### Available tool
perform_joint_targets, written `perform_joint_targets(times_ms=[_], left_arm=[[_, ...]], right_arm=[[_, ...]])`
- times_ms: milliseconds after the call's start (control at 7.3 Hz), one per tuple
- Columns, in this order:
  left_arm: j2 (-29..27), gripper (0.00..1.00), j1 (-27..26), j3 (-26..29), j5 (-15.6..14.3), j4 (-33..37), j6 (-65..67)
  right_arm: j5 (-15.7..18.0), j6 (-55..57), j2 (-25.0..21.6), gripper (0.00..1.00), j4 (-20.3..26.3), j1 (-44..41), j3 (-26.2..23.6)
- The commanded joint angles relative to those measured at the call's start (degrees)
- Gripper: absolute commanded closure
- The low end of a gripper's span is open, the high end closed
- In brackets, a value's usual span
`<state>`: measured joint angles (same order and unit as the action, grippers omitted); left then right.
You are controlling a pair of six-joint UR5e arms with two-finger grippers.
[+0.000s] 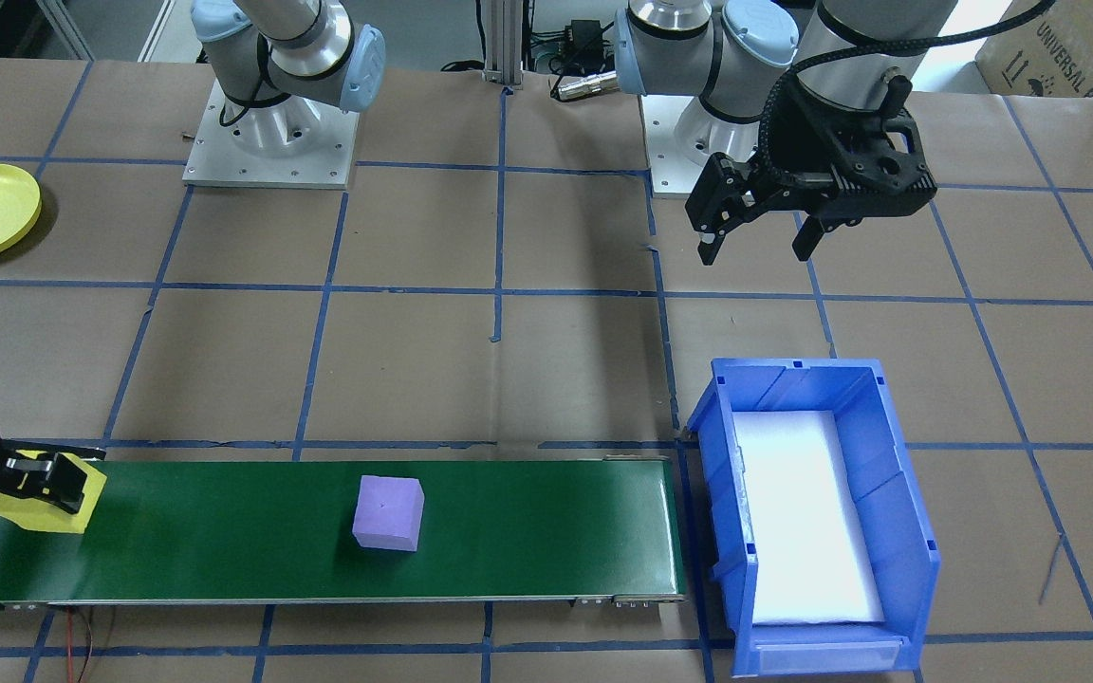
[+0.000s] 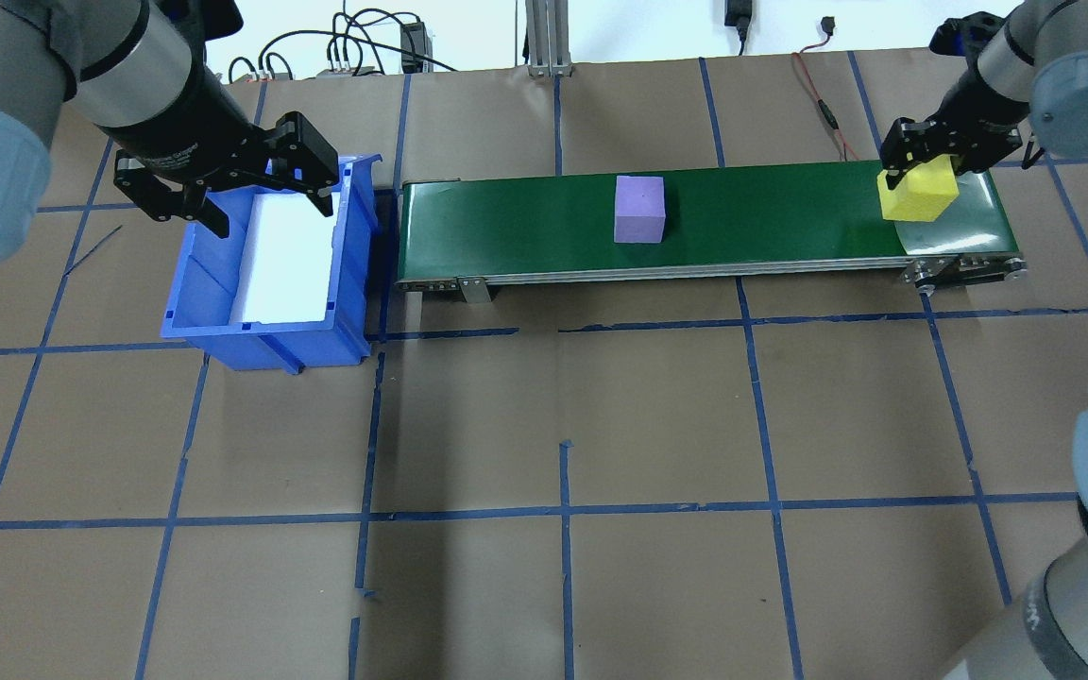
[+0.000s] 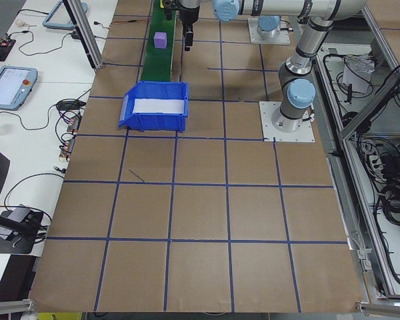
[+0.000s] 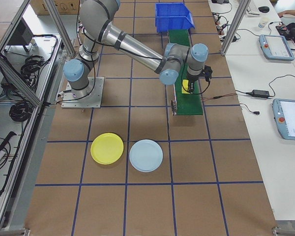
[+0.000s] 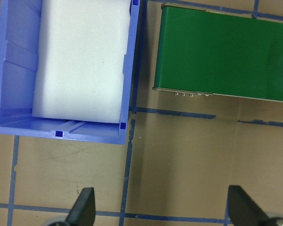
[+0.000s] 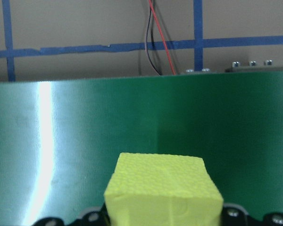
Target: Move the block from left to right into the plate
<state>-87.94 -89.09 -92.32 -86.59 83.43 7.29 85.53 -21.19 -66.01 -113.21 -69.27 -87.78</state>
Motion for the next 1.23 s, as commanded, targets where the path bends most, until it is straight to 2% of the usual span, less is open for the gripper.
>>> perform_joint_targets(times_ms=[0,137,274,548,685,822,1096], left_arm=[[0.39,0.00,0.94,0.56,-0.86,1.02,0.01],[0.48,0.00,0.94,0.47,-2.78,1.12,0.01],[0.49,0.00,0.85,0.30,-3.50,1.12,0.01],[0.57,0.00,0.85,0.38,-3.59,1.21,0.01],[0.66,0.00,0.85,0.38,-3.59,1.21,-0.08],[0.66,0.00,0.94,0.56,-3.68,1.12,-0.08],[0.66,0.00,0.94,0.56,-3.68,1.12,-0.08]], right_arm=[[3.59,-11.10,-8.21,0.75,3.41,9.89,-7.89],[4.11,-18.12,-13.13,0.75,3.44,14.73,-14.11],[4.64,-22.62,-17.36,0.75,3.00,20.61,-18.79],[5.61,-36.05,-18.10,0.75,2.82,36.41,-21.90],[7.61,-38.64,-18.02,0.75,2.39,43.28,-24.00],[8.15,-38.84,-18.02,0.75,-0.58,47.87,-26.46],[10.43,-38.84,-17.84,0.74,-0.87,51.85,-28.84]])
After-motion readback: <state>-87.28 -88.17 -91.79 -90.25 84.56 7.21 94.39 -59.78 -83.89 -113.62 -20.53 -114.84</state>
